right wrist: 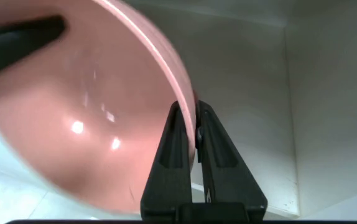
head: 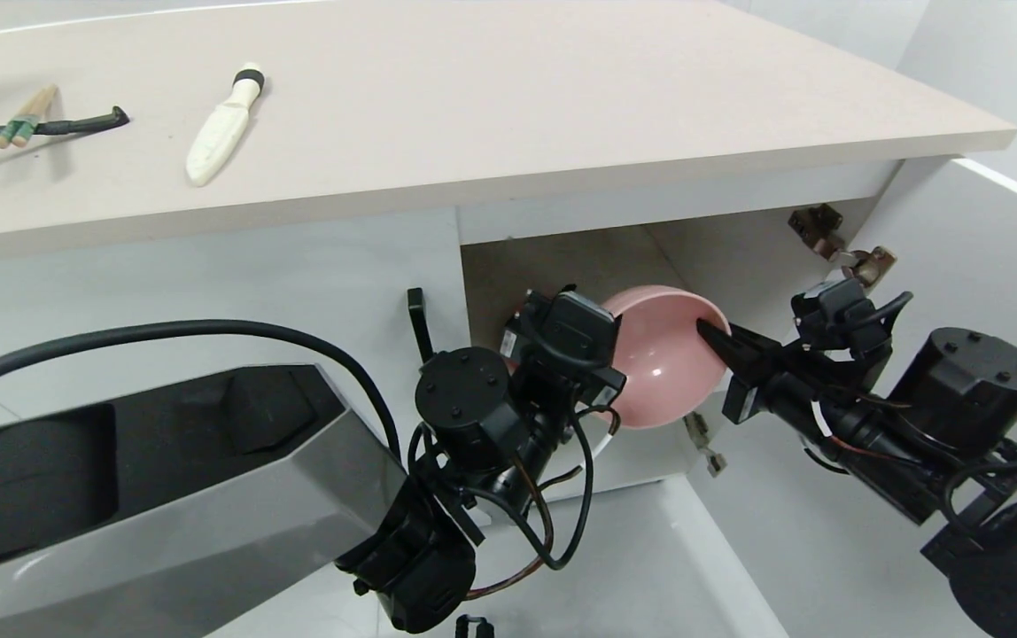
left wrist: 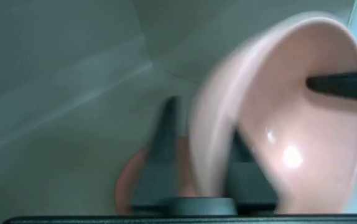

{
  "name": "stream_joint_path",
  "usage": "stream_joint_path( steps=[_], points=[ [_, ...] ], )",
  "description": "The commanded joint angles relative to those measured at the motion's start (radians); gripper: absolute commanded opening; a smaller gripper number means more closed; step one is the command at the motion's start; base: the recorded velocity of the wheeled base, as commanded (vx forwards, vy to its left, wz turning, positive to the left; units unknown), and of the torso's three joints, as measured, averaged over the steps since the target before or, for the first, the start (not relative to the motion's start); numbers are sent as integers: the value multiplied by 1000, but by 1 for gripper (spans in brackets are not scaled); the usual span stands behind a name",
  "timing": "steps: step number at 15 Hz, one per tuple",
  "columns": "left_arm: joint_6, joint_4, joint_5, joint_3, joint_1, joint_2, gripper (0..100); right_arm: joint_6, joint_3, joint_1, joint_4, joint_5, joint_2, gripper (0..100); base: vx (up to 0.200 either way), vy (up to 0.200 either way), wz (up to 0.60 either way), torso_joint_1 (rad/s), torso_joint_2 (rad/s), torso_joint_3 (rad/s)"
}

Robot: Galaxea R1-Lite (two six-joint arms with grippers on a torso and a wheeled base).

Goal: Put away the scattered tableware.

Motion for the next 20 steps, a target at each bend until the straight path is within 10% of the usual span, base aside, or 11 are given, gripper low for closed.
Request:
stream_joint_path(
  steps=[1, 3, 7, 9, 12, 17, 20],
  points=[
    [-3, 0, 1, 4, -11, -3, 100, 1, 0, -3, -2, 4, 1, 0, 0, 0, 0, 0, 0, 0],
    [-23, 0, 1, 15, -36, -18, 100, 1, -2, -19, -2, 3, 4, 0, 0, 0, 0, 0, 0, 0],
    [-253, 0, -96, 236, -155, -193, 100, 88, 46, -81, -2, 4, 7, 0, 0, 0, 0, 0, 0, 0],
    [-293, 0, -165, 360, -152, -273, 100, 128, 95, -79, -2, 4, 8, 0, 0, 0, 0, 0, 0, 0],
    [-304, 0, -279, 622, -148, -432, 100, 151, 113, -69, -2, 4, 8, 0, 0, 0, 0, 0, 0, 0],
    [-302, 0, -283, 960, -195, -761, 100, 275, 135, -56, -2, 4, 5, 0, 0, 0, 0, 0, 0, 0],
    [-302, 0, -280, 1006, -169, -937, 100, 277, 113, -46, -2, 7, 1, 0, 0, 0, 0, 0, 0, 0]
  ],
)
